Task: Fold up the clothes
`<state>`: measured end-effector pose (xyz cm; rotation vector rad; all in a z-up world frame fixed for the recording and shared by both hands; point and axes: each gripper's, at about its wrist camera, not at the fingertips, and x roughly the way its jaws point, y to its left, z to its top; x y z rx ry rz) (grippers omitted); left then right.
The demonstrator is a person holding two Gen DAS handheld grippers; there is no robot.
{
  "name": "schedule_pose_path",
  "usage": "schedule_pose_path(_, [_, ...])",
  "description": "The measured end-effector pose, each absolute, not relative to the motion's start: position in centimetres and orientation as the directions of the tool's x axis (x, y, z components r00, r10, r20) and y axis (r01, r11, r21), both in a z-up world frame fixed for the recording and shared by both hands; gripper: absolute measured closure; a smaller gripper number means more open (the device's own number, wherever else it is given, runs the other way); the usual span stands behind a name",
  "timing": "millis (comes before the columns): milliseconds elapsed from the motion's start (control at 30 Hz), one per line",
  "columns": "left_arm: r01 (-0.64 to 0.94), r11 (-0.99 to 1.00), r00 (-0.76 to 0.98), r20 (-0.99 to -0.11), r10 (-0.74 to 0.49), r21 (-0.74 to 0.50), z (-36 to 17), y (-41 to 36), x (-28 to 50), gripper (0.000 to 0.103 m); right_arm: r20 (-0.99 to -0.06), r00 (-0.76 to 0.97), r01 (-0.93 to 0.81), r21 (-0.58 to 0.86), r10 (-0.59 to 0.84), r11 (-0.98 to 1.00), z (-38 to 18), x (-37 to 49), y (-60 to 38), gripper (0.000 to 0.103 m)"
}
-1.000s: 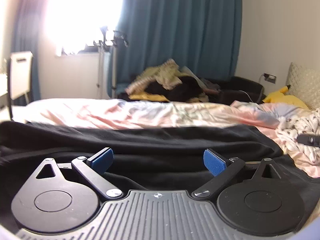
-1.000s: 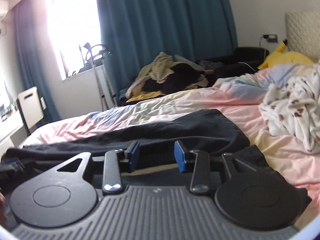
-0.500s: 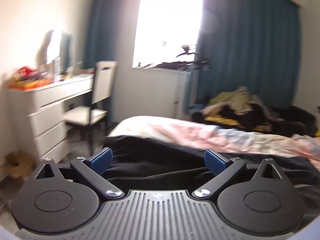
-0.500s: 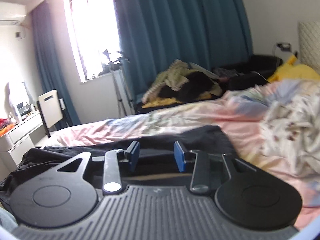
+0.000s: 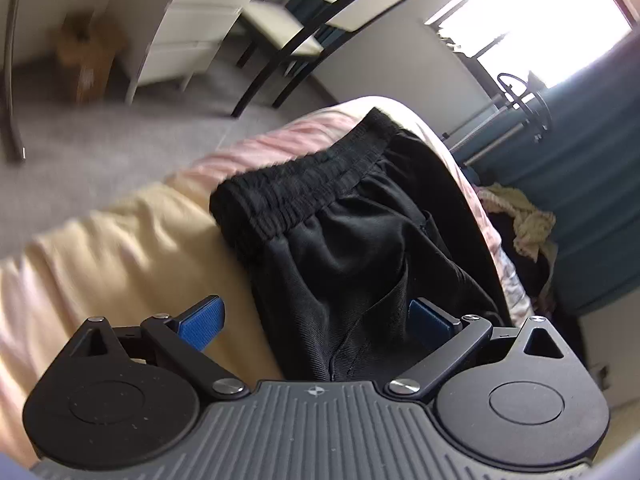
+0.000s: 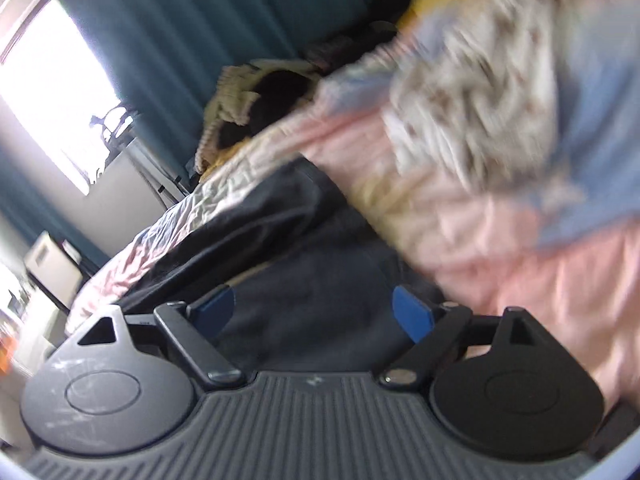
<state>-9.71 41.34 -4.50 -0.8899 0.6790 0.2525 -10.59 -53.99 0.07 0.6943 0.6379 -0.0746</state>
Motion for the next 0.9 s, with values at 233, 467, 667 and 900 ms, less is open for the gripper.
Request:
schedule_pose_path(233, [-0.494,0.518,0.771,-0.627,-0.109,-0.698,-6.9,43.2,-7.2,0.004,-0.669,0.734,0.413,0.574,0.115,0.707,-4.1,-10.7,-55.9,0.015])
schedule_pose_path(467, [-0.398,0.542,0.776,-0.587,-0.233,-0.740,-6.6,42.7,-7.0,0.006,-0.605,0.757,0.376,0.712,0.248,0.593,-7.9,-9.1,-56.5,0.015])
schedule_pose_path(667, [-0.384,0.564,0.710,-0.624,-0.325,-0.731,-7.4,41.8,-6.3,0.006,-0.568,0.778,0.353,0.749,0.269,0.560,-9.4,-6.6,-56.0,0.014])
schedule_pose_path(900, [-0.426,0.538,0.717,-0.634,-0.289,-0.727,-8.0,41.8,-5.3,0.006,-0.513,0.820,0.286,0.750,0.252,0.597,-8.0,-4.7,-54.5,0.015])
